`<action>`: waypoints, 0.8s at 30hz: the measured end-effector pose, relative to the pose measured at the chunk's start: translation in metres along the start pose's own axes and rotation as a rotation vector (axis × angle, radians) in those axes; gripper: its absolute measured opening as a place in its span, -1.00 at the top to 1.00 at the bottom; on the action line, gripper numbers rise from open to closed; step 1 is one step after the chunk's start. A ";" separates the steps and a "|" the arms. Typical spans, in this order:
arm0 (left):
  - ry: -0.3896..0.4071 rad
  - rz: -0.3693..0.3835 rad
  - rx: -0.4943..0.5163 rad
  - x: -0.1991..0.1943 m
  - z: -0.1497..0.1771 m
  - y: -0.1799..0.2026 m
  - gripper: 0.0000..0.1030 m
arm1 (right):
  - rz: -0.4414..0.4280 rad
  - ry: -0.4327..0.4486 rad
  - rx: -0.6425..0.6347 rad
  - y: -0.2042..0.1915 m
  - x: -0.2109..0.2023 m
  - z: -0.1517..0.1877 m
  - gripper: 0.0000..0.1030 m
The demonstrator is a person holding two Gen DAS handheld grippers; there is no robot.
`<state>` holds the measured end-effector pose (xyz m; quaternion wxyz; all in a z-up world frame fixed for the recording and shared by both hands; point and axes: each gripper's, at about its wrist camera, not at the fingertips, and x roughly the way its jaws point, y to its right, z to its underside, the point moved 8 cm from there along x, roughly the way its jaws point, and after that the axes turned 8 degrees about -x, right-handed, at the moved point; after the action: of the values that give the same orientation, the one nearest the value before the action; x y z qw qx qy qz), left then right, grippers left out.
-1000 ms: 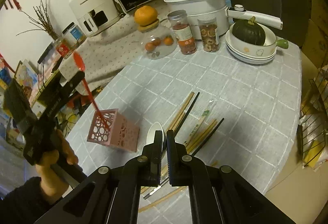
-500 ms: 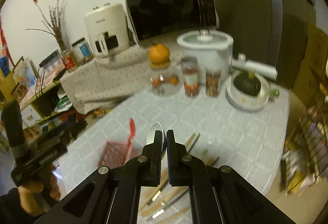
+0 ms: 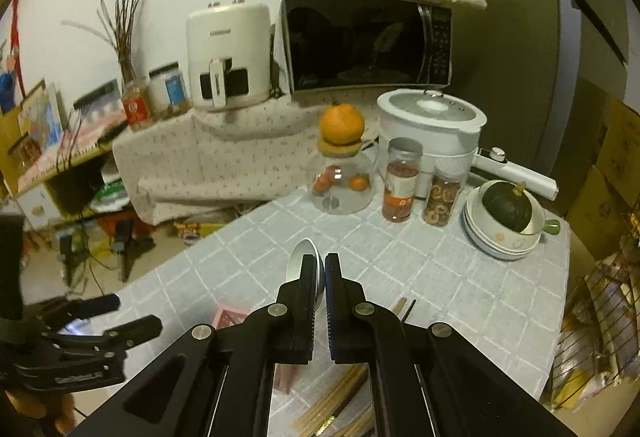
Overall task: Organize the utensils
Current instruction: 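Lower the red spoon into the pink holder and open the left gripper, then insert the white spoon into the pink holder and open the right gripper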
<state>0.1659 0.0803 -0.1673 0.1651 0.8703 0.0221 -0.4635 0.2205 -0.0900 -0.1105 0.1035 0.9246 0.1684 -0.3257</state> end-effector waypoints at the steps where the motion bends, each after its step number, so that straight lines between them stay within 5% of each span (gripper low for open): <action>1: -0.004 -0.001 0.002 0.000 0.001 0.000 -0.54 | 0.007 -0.001 -0.009 -0.002 0.002 0.002 0.91; 9: -0.065 0.014 0.019 0.010 0.008 0.006 -0.56 | -0.058 -0.078 0.040 -0.006 0.018 0.017 0.87; 11: -0.082 0.020 0.028 0.010 0.010 0.009 -0.56 | -0.097 -0.095 0.065 -0.006 0.015 0.019 0.57; 16: -0.120 0.040 0.062 0.009 0.018 0.018 -0.56 | -0.127 -0.121 0.094 0.003 -0.002 0.023 0.52; 20: -0.156 0.052 0.056 0.007 0.025 0.022 -0.56 | -0.102 -0.205 0.125 0.023 -0.009 0.041 0.14; 24: -0.186 0.070 0.049 0.007 0.032 0.027 -0.56 | -0.054 -0.315 0.126 0.045 -0.005 0.069 0.05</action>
<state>0.1494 0.0441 -0.1820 0.1609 0.8277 -0.0350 -0.5365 0.1948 -0.1537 -0.1561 0.0614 0.8619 0.1543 -0.4791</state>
